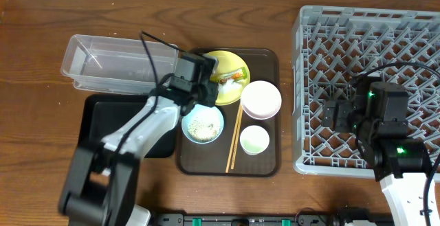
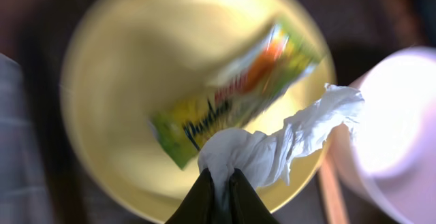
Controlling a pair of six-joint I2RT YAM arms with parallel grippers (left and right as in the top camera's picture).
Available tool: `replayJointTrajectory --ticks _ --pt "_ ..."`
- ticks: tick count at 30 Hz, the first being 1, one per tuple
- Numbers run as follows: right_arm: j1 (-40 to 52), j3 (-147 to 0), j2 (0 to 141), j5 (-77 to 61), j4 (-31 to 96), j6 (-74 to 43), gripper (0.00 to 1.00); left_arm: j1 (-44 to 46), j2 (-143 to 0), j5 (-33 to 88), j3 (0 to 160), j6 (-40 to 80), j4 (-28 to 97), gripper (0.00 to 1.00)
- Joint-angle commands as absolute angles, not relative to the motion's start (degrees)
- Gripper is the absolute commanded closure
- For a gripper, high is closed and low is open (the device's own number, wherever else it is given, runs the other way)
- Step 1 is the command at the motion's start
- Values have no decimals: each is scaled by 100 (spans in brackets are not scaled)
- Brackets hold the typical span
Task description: Sort waste into correct bins and load items into the dishwasher rack
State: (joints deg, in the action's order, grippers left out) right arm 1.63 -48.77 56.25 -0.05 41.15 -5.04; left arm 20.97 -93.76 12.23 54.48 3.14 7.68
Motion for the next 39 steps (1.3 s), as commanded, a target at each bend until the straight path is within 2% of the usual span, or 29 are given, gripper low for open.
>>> replayJointTrajectory --ticks 1,6,13,14,16,18,23,27,35,39 --pt "211 -4998 5614 -30 4119 -576 1 1846 -8661 1039 5540 309 784 90" --pt "211 -4998 5614 -30 4119 -576 1 1275 -8128 519 5540 314 784 90" --pt "211 -4998 5614 -30 4119 -576 1 366 -8187 187 5537 311 821 89" --pt "211 -4998 5614 -30 4119 -576 1 290 -8215 187 5537 314 834 83" --pt "211 -4998 5614 -30 4119 -576 1 176 -8254 191 5537 314 849 53" --pt "211 -4998 5614 -27 4119 -576 1 169 -8256 215 5537 307 845 45" --pt "211 -4998 5614 -30 4119 -576 1 357 -8239 1131 5540 3 808 42" --pt "211 -4998 5616 -30 4119 -576 1 703 -8239 1726 5546 -690 923 35" --pt "211 -4998 5616 -30 4119 -576 1 1463 -8416 1260 6040 -1955 1487 29" --pt "211 -4998 5616 -30 4119 -576 1 1955 -8707 676 6106 -3094 1321 20"
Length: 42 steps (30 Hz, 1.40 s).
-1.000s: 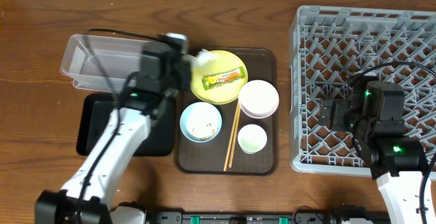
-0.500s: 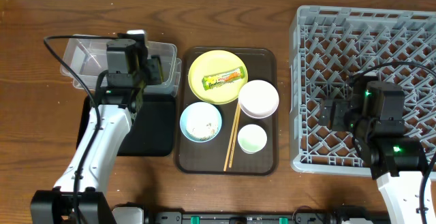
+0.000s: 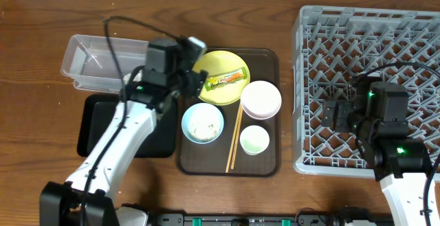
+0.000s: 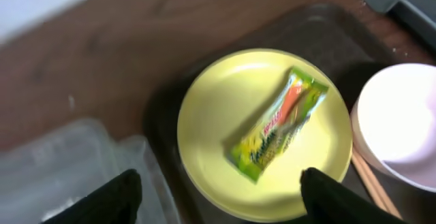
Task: Sort waste into correct bins and load items into the dishwasher rack
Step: 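Grasp the Apollo snack wrapper on the yellow plate with the left gripper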
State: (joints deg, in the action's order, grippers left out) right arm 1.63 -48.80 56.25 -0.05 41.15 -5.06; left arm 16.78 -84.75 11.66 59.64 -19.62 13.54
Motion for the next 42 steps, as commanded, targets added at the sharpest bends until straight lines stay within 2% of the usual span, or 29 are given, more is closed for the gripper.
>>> replayJointTrajectory --ticks 1,4,12,30,34,42 --pt "211 -4998 5616 -30 4119 -576 1 2051 -8807 593 6106 -3282 1297 19" --pt "211 -4998 5616 -30 4119 -576 1 2285 -9251 526 6106 -3642 1240 18" --pt "211 -4998 5616 -30 4119 -576 1 2408 -10278 528 6106 -3640 698 17" --pt "211 -4998 5616 -30 4228 -576 1 2408 -10980 530 6104 -3638 30 18" --pt "211 -4998 5616 -30 4276 -576 1 2408 -11087 532 6104 -3638 30 27" --pt "211 -4998 5616 -30 4292 -576 1 2408 -11050 528 6104 -3636 34 73"
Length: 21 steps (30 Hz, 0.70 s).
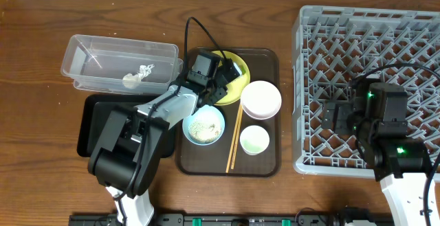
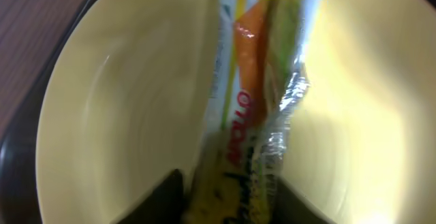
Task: Sort waste into correct bins and load items into the dishwasher rack
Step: 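Grasp the Apollo snack wrapper on the yellow plate with the left gripper, then drop the wrapper into the clear bin with the left gripper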
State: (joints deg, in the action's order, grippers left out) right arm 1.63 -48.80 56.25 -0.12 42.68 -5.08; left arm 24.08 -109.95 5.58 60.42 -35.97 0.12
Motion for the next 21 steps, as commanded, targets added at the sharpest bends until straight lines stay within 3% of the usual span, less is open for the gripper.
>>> replayJointTrajectory --ticks 1,6,14,21 --pt "211 -4998 5616 -30 4292 -576 1 2408 -11028 528 6104 -3614 34 77" --pt "211 -4998 5616 -27 4289 -576 1 2408 -10628 526 6104 -3332 40 94" --pt "211 -4998 5616 -27 4289 -576 1 2265 -9437 526 6104 -1758 617 94" --pt "211 -4998 5616 -27 4292 -576 1 1476 -8626 281 6104 -397 1188 94"
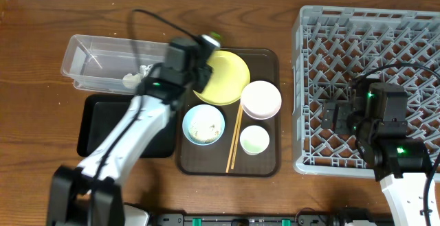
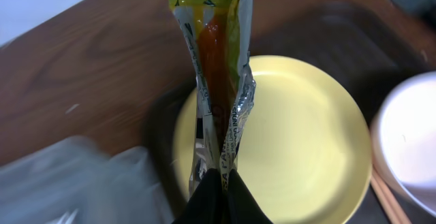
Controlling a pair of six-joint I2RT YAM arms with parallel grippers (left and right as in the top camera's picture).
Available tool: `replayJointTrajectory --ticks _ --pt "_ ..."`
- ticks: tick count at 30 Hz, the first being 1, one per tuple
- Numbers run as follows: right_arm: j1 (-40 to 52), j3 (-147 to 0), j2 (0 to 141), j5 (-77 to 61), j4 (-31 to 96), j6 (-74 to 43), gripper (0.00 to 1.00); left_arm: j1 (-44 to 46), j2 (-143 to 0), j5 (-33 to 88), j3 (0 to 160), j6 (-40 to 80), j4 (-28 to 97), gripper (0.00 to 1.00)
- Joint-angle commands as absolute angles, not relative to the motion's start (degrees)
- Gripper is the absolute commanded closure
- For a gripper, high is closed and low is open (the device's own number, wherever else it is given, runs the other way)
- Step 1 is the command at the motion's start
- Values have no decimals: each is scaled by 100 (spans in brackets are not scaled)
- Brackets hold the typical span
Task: Sort waste into correct bins and load items into the dishwasher rack
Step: 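Drop the wrapper into the clear bin with the left gripper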
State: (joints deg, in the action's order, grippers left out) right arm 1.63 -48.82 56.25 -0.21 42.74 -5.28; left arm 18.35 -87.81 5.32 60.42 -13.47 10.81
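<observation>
My left gripper is shut on the lower end of a green and orange snack wrapper, which hangs lifted over the yellow plate. From overhead the left gripper sits at the plate's left rim, with the wrapper's tip poking out. The plate itself is bare. A white tissue lies in the clear bin. Above the grey dishwasher rack is my right gripper; how its jaws stand is hidden.
On the brown tray stand a pale pink bowl, a blue bowl with crumbs, a small green cup and chopsticks. A black bin lies in front of the clear bin.
My left gripper was low on the plate with its fingers around the wrapper. Now it is shut on the wrapper, higher up and further left over the plate's rim.
My left gripper first held a white tissue over the plate. Then it was open near the clear bin with the wrapper lying on the plate. The tissue then lay in the clear bin and the gripper was at the wrapper, which is now lifted.
</observation>
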Motion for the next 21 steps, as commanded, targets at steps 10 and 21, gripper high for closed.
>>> replayJointTrajectory --ticks 10,21 --pt "211 -4998 5616 -30 4292 -576 1 154 -8790 165 6086 1079 1262 83" --pt "211 -4998 5616 -30 4292 -576 1 -27 -8698 252 6088 1535 1326 16"
